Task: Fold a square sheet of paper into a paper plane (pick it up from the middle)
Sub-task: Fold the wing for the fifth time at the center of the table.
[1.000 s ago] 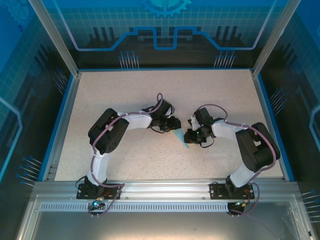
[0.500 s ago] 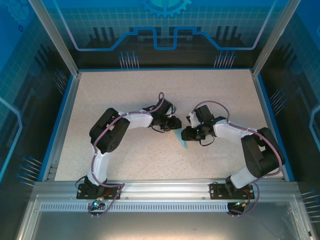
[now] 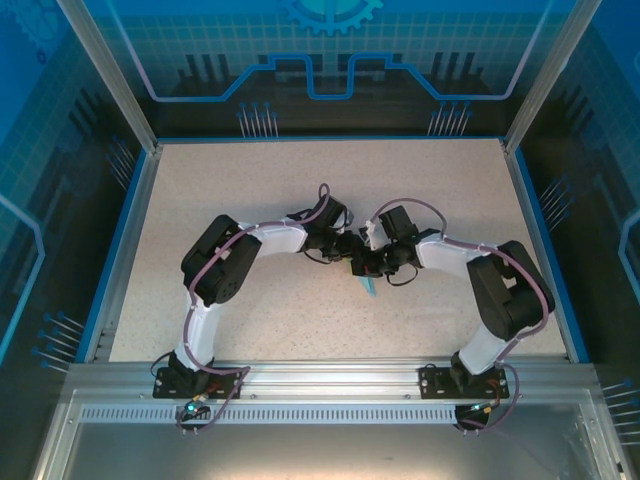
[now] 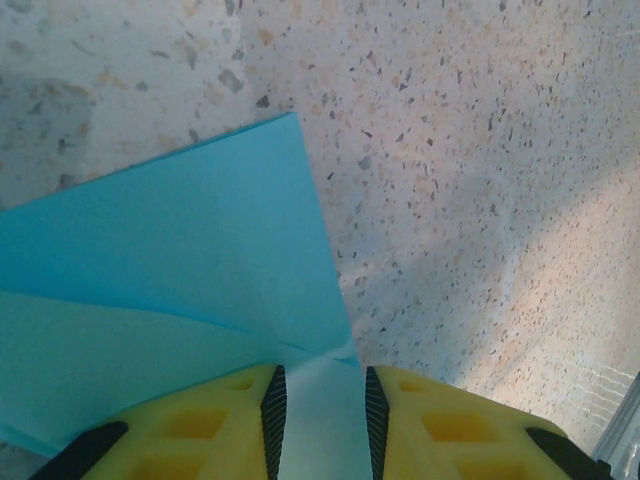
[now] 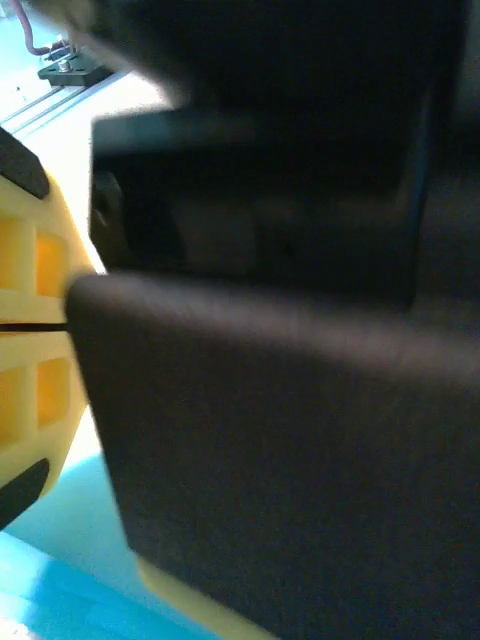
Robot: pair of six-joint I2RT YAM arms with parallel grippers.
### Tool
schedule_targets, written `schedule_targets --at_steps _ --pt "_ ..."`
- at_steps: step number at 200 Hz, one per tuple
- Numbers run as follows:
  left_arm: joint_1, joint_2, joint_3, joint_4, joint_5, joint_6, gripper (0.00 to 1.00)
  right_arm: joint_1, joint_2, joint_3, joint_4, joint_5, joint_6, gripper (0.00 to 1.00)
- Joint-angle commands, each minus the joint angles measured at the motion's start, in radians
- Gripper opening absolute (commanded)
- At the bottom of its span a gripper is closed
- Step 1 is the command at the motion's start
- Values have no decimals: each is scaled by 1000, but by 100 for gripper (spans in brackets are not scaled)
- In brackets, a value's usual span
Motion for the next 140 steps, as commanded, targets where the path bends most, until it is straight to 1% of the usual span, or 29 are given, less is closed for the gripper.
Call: schedule_targets --at_steps 1,38,71,97,140 --pt "6 32 20 -48 12 21 32 3 50 3 24 -16 20 8" --pt "6 31 20 -59 11 30 32 -34 78 -43 56 -19 16 8" --pt "8 32 24 -65 8 38 32 -75 111 -69 18 -21 -9 8" --pt "11 31 25 -60 10 40 32 -91 127 -114 32 -27 -5 8" --pt "35 45 69 -40 61 83 34 -98 141 -147 33 -24 -9 5"
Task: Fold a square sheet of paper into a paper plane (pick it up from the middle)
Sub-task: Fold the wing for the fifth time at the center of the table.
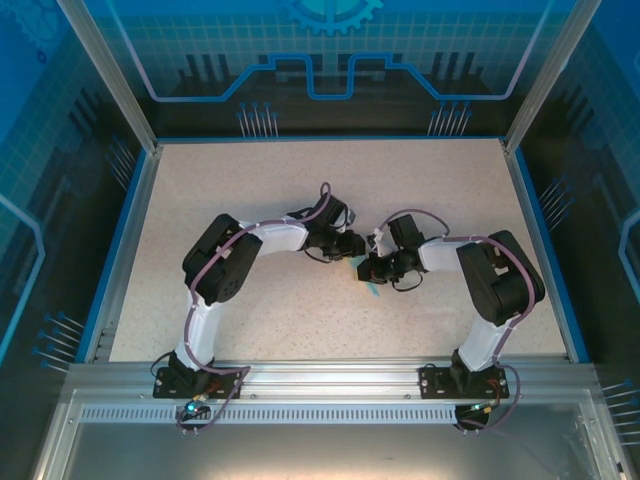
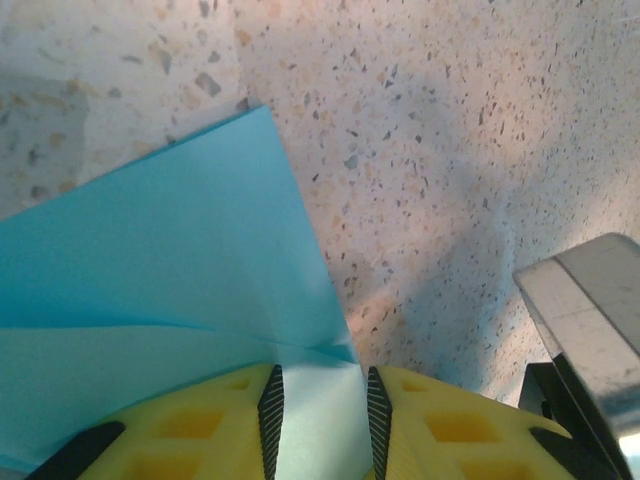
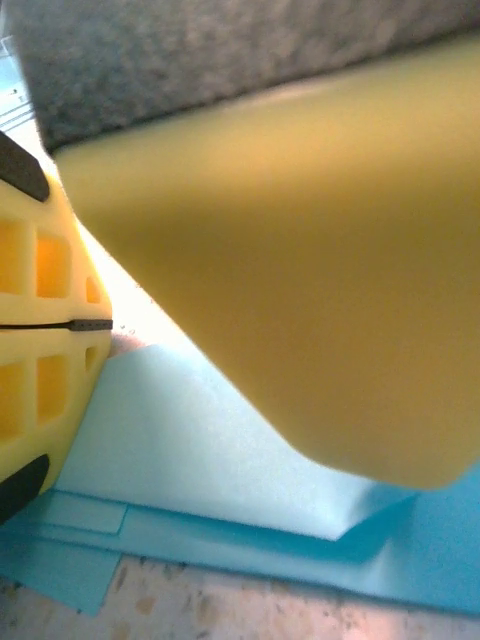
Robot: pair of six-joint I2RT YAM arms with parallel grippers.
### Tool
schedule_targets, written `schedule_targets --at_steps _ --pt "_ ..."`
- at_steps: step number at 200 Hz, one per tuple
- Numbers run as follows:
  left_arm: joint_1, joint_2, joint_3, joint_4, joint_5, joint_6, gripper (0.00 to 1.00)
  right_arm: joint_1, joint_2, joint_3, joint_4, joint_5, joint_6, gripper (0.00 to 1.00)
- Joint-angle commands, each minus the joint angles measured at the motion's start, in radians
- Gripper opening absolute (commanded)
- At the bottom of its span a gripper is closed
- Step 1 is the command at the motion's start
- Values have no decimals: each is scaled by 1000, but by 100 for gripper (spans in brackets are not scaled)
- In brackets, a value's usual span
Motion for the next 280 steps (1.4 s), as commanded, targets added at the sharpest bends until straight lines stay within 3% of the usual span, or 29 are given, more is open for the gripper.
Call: schedule_targets --at_steps 1,127,198,280 --pt "29 32 42 -18 36 53 34 -20 54 -57 -101 62 -11 5" --pt "145 103 102 74 129 203 39 -20 77 -38 -140 78 -8 3" --pt "202 55 222 -27 186 232 43 -19 91 -31 -139 73 -11 4" --pt "135 -249 -133 109 165 111 44 -17 99 -23 -147 87 -19 4"
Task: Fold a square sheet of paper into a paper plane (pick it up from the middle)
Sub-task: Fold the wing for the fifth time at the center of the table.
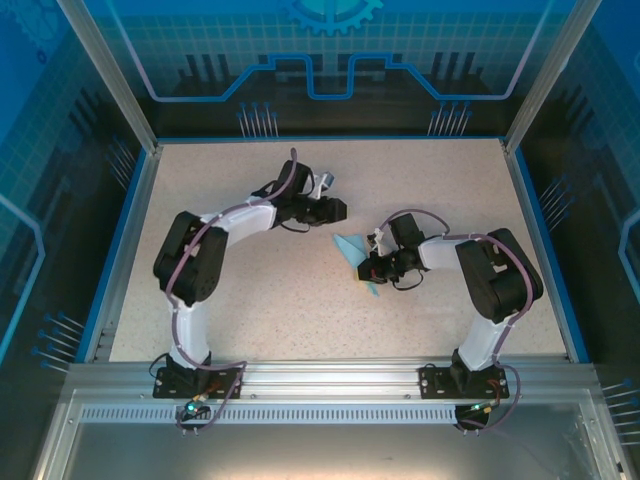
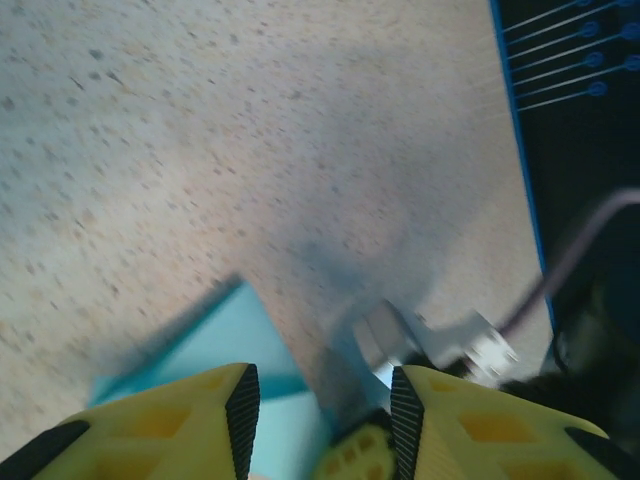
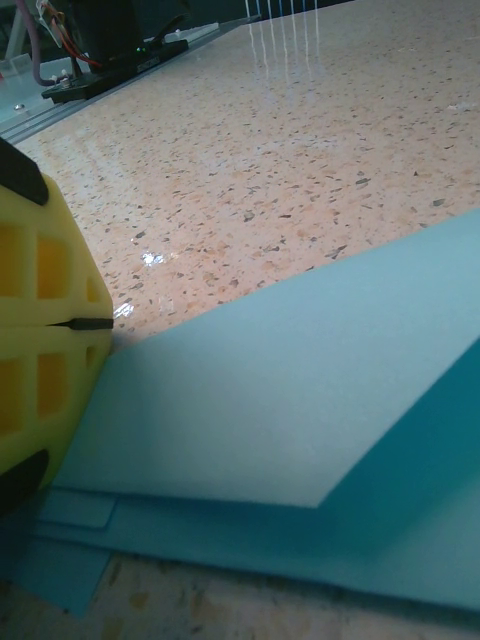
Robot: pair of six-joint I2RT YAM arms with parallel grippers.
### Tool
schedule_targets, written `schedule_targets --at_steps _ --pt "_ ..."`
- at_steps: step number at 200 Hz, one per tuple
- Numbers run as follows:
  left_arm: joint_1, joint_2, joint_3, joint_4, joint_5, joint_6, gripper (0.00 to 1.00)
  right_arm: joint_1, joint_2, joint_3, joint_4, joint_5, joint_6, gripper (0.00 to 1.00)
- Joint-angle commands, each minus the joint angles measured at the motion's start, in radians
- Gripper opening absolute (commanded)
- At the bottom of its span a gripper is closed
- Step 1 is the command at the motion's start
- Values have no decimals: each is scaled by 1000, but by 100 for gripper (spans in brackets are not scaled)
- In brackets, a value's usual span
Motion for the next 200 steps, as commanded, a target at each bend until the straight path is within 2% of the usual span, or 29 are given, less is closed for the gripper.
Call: schedule_targets --at_steps 1,29,65,200 --pt "-40 -73 -99 53 7 -44 44 -7 77 -40 -125 115 -17 4" --pt "-85 -91 -179 123 -22 -83 43 -7 86 -37 -124 115 -20 4" --pt "-101 -69 -245 234 -43 -165 42 -6 84 -37 -127 118 -22 4" --pt "-114 63 -225 396 -20 -256 42 8 90 -26 -150 152 -23 4"
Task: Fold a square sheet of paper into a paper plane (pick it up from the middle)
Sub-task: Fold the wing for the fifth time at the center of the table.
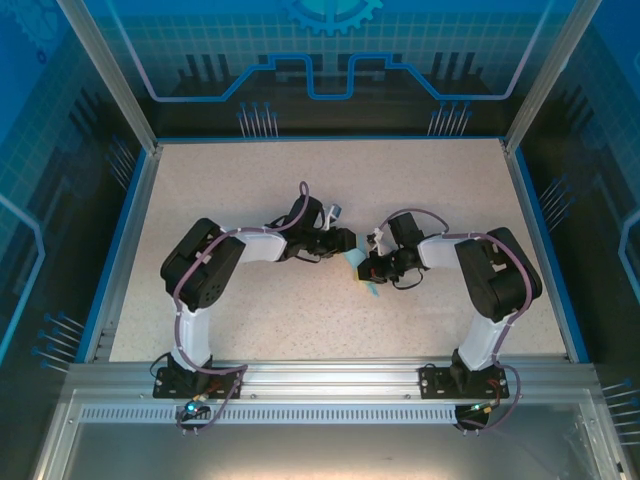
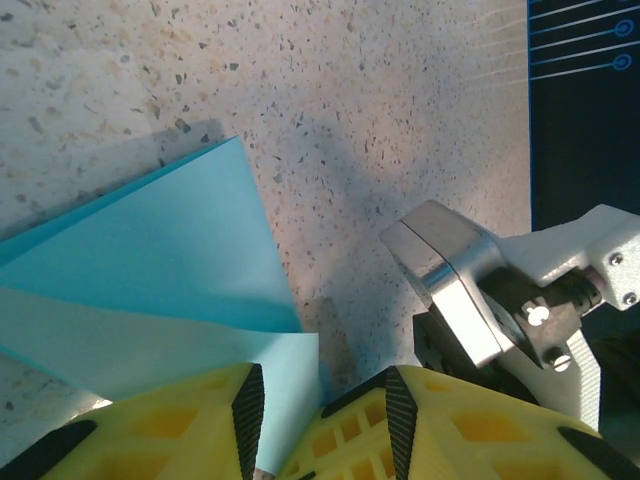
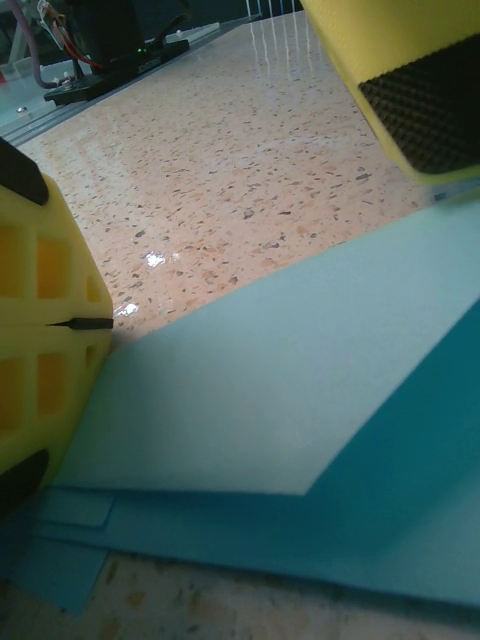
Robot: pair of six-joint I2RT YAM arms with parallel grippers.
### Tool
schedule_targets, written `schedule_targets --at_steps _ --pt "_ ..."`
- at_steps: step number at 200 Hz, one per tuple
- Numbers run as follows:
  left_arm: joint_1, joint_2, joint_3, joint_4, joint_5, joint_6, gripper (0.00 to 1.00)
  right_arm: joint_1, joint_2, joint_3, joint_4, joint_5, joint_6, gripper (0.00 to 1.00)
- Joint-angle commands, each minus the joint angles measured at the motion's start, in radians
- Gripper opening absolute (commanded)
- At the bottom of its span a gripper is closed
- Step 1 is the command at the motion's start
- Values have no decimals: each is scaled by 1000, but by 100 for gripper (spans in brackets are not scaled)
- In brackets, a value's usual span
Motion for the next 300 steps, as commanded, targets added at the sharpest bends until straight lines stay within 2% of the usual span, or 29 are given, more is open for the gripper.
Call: schedule_targets --at_steps 1,65,105,179,300 --pt "-5 20 11 56 17 -13 42 8 82 -43 -123 152 -19 4" --pt "-3 101 25 99 40 5 43 11 87 -39 -134 158 -18 4" --pt "20 108 42 17 -29 39 43 15 89 -36 -148 169 -16 4" --pt "55 161 181 -187 -47 116 43 22 101 -24 -163 182 -20 3" --pt "93 219 322 -304 -47 163 43 27 96 -28 -163 188 -19 3"
